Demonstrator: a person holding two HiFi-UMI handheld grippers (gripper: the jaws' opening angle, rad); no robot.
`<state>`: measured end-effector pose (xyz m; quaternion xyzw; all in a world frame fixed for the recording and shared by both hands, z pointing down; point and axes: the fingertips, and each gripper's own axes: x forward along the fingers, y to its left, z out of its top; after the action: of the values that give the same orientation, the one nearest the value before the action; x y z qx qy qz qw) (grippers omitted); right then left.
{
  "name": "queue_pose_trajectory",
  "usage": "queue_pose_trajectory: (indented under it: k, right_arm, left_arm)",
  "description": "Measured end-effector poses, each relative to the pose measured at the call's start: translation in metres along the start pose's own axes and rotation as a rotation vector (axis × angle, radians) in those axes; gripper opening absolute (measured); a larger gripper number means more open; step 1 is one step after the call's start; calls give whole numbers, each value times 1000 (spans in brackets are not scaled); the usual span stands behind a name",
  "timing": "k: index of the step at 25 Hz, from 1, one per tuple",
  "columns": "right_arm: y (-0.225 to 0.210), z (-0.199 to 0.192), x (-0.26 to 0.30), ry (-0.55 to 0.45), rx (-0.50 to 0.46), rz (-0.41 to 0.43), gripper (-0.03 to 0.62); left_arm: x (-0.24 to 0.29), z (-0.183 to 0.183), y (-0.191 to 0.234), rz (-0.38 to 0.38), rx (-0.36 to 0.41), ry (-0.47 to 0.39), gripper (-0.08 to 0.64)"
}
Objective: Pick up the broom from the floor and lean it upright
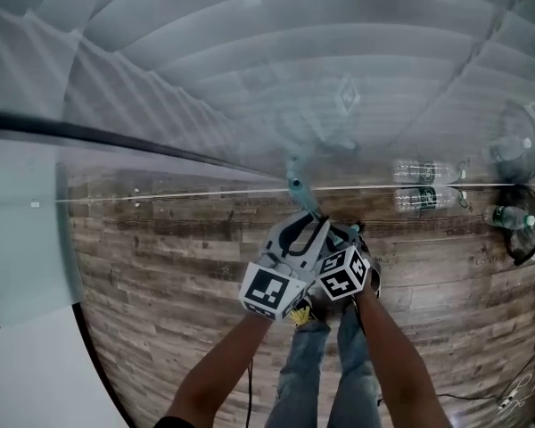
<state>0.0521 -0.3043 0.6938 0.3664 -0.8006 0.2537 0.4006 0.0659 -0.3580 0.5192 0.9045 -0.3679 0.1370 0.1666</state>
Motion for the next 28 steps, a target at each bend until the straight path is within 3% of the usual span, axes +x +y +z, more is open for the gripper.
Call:
queue_pose_trajectory:
  k: [15, 28]
  right_arm:
    - [10, 10, -4, 53, -81, 14, 83]
    - [8, 9, -7, 89, -92, 40, 83]
  left_arm:
    - [-16, 6, 14, 37, -81, -49, 89]
    - [-16, 7, 14, 40, -101, -60, 89]
